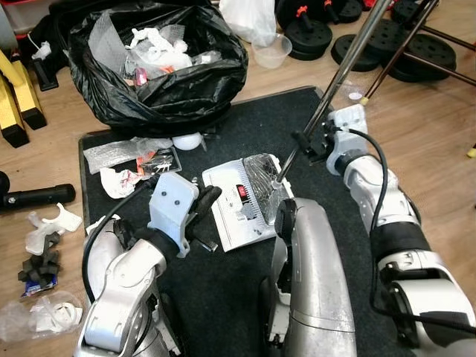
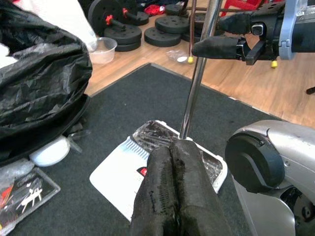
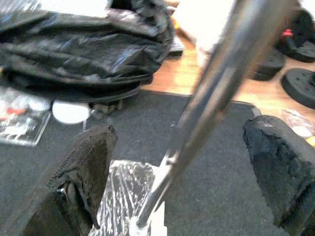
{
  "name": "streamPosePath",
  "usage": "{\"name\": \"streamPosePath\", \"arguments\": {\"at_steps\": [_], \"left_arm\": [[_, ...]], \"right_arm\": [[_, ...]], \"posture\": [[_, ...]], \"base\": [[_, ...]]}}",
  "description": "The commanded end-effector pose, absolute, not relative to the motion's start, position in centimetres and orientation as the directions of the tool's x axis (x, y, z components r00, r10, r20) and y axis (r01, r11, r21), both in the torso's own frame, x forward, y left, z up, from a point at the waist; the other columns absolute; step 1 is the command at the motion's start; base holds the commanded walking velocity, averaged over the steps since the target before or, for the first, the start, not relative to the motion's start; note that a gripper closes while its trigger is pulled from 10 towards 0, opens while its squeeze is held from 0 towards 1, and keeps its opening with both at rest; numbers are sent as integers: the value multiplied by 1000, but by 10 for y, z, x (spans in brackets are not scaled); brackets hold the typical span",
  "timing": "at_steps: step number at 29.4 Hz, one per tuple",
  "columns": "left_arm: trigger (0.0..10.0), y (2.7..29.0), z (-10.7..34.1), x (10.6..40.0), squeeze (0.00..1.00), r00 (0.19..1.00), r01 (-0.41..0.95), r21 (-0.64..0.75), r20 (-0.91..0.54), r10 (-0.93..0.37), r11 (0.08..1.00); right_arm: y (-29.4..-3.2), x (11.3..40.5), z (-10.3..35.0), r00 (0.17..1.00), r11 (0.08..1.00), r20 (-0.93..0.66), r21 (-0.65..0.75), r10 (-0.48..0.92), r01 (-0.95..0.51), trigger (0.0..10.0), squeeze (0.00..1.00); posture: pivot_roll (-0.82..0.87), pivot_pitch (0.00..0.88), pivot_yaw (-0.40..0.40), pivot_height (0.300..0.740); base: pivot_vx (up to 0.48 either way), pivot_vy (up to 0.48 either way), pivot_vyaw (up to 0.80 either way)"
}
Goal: Sweep floor
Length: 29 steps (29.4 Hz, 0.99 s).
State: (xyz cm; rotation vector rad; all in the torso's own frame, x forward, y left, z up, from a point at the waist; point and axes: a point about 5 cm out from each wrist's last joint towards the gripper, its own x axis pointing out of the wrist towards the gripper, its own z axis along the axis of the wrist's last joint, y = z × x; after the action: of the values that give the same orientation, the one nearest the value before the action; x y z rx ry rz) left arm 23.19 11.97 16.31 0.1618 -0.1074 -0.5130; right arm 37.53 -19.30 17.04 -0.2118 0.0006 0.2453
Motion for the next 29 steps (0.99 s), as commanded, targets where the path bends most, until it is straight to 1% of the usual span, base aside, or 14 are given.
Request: {"name": "streamPosePath", "arguments": {"at_steps": [1, 2, 4, 5, 9, 10, 15, 16, 18, 19, 24, 25, 27, 29], "left_arm": [[10000, 119, 161, 229, 0, 867, 484, 164, 46, -497, 860], [10000, 119, 161, 227, 0, 867, 484, 162, 42, -496, 860], [10000, 119, 161, 227, 0, 867, 484, 162, 42, -496, 860], [10000, 121, 162, 224, 0, 868, 485, 160, 34, -496, 860], [10000, 121, 162, 222, 0, 867, 487, 160, 31, -497, 859], [10000, 121, 163, 220, 0, 867, 488, 160, 27, -498, 858], [10000, 121, 164, 218, 0, 867, 489, 160, 20, -498, 858], [10000, 122, 165, 216, 0, 867, 489, 161, 16, -497, 857], [10000, 122, 165, 216, 0, 867, 489, 161, 16, -497, 857], [10000, 122, 165, 214, 0, 867, 489, 162, 13, -497, 857], [10000, 123, 166, 211, 0, 868, 489, 161, 10, -496, 858], [10000, 124, 168, 206, 0, 870, 487, 156, 6, -493, 860], [10000, 124, 168, 206, 0, 870, 487, 156, 6, -493, 860], [10000, 127, 171, 195, 0, 872, 484, 148, 2, -490, 862]], "right_arm": [[-192, 374, 165, 967, 941, -45, -223, 252, -255, 10000, 0], [-193, 376, 165, 964, 931, -49, -248, 263, -267, 10000, 0], [-193, 376, 165, 964, 931, -49, -248, 263, -267, 10000, 0], [-200, 381, 170, 965, 924, -46, -281, 258, -261, 10000, 0], [-202, 383, 174, 967, 923, -37, -292, 251, -250, 10000, 0], [-205, 385, 178, 973, 928, -22, -298, 230, -225, 10000, 0], [-209, 390, 189, 982, 945, 28, -277, 186, -171, 10000, 0], [-210, 393, 196, 983, 958, 60, -243, 174, -155, 10000, 0], [-210, 393, 196, 983, 958, 60, -243, 174, -155, 10000, 0], [-208, 396, 202, 981, 964, 82, -217, 174, -153, 10000, 0], [-205, 398, 208, 978, 967, 103, -197, 184, -161, 10000, 0], [-198, 401, 213, 972, 967, 123, -181, 203, -179, 10000, 0], [-198, 401, 213, 972, 967, 123, -181, 203, -179, 10000, 0], [-190, 406, 221, 964, 968, 146, -156, 221, -198, 10000, 0]], "posture": [[-63, 307, -103, 330], [-59, 305, -104, 330], [-59, 305, -104, 330], [-51, 305, -94, 330], [-50, 309, -93, 330], [-47, 316, -89, 330], [-42, 329, -85, 330], [-39, 336, -84, 330], [-39, 336, -84, 330], [-34, 351, -84, 330], [-29, 364, -82, 330], [-17, 394, -81, 330], [-17, 394, -81, 330], [-5, 432, -80, 330]], "base": [[0, 0, 0], [0, 0, 0], [0, 0, 0], [0, 0, 0], [0, 0, 0], [0, 0, 0], [0, 0, 0], [0, 0, 0], [0, 0, 0], [0, 0, 0], [0, 0, 0], [0, 0, 0], [0, 0, 0], [0, 0, 0]]}}
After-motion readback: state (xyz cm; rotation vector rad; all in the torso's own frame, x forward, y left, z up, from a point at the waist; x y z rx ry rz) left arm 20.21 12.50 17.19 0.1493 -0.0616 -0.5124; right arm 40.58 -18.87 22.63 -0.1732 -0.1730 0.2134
